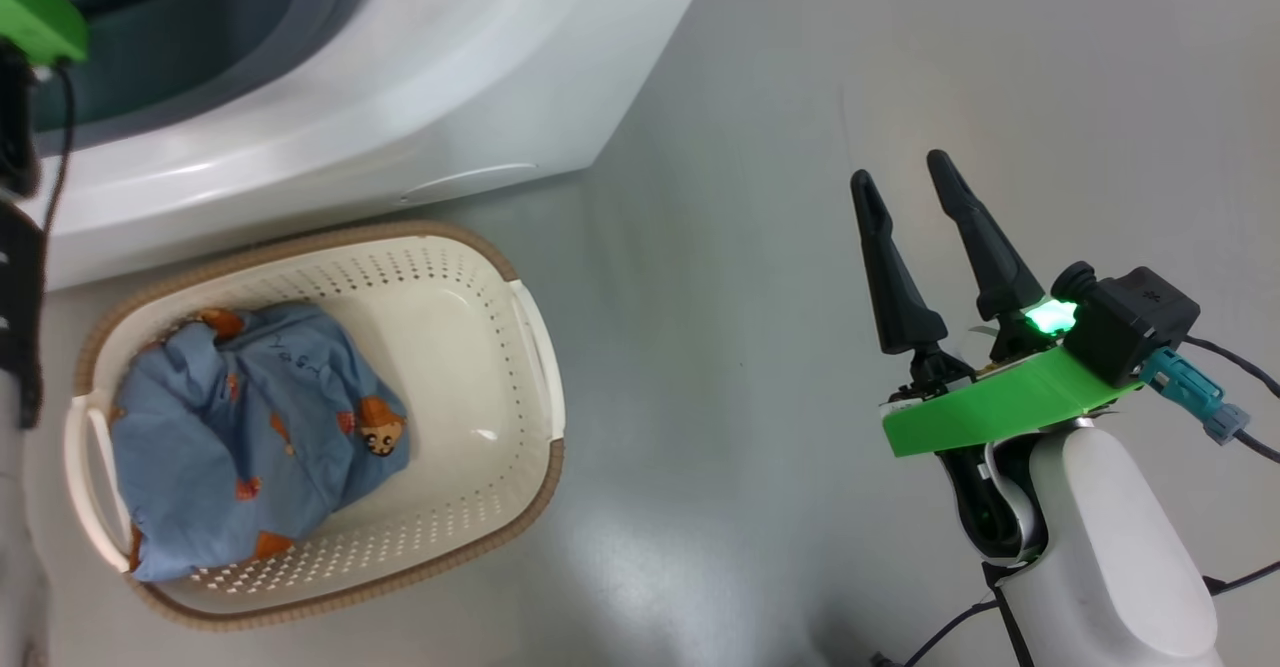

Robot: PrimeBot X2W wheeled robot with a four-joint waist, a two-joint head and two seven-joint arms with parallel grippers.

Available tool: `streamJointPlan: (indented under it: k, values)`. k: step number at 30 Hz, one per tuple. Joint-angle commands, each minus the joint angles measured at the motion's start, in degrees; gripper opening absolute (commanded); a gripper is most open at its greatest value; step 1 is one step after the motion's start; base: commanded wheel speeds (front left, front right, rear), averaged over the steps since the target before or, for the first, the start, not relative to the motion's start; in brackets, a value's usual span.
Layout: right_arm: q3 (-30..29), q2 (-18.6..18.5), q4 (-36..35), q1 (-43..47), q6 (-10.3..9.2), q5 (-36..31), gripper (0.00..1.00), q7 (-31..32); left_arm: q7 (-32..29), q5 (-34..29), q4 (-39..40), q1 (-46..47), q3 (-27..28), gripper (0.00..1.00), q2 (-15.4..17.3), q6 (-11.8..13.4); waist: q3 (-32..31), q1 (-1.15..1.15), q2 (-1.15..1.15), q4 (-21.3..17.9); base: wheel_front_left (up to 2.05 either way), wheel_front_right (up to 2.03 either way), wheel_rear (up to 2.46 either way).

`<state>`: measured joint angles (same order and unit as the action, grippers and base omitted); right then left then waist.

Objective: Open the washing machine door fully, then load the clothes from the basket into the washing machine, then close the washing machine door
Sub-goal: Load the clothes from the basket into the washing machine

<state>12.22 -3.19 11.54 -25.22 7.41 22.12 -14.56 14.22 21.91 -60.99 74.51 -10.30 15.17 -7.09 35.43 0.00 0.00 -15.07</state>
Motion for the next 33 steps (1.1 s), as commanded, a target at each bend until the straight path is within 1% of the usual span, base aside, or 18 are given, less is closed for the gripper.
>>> streamJointPlan:
  k: [1,3,7,8,15,23,29,33]
  values:
    - [0.6,0.3,-1.0,1.4,0.08,-0.5,1.00,-0.4,0.6,-0.1,2.0,-1.7,0.4,1.00,2.0,-0.1,-0.7,0.00,0.00,0.8,0.00,0.00,0.00]
    - [0.3,0.3,-0.9,1.6,0.08,-0.7,1.00,-0.4,0.7,0.0,3.4,-3.1,0.4,1.00,1.7,-0.2,-1.2,0.00,0.00,1.2,0.00,0.00,0.00]
    - [0.1,0.3,-0.8,2.0,0.08,-0.9,1.00,-0.4,0.8,0.1,9.4,-7.4,1.2,1.00,1.5,-0.3,-2.4,0.00,0.00,2.1,0.00,0.00,0.00]
    - [0.0,0.3,-0.8,2.2,0.08,-1.0,1.00,-0.4,0.8,-0.1,12.7,-10.2,1.7,1.00,1.6,-0.3,-3.2,0.00,0.00,2.4,0.00,0.00,0.00]
    - [-0.4,0.3,0.0,3.3,0.08,-1.4,1.00,-0.4,0.8,0.0,22.7,-20.7,3.9,1.00,0.8,-0.2,-7.0,0.00,0.00,3.8,0.00,0.00,0.00]
    - [-0.3,-0.5,0.9,4.4,0.08,-1.0,1.00,-0.4,0.8,0.0,30.5,-30.7,4.9,1.00,0.2,-0.2,-11.7,0.00,0.00,5.4,0.00,0.00,0.00]
    - [-0.1,-1.8,1.8,5.6,0.08,-0.5,1.00,-0.4,0.8,1.3,35.6,-37.7,6.2,1.00,-1.7,-0.1,-15.4,0.00,0.00,7.1,0.00,0.00,0.00]
    - [0.1,-2.5,2.1,6.2,0.08,-0.3,1.00,-0.4,0.8,0.9,38.2,-41.2,6.7,1.00,-2.6,0.0,-17.4,0.00,0.00,7.9,0.00,0.00,0.00]
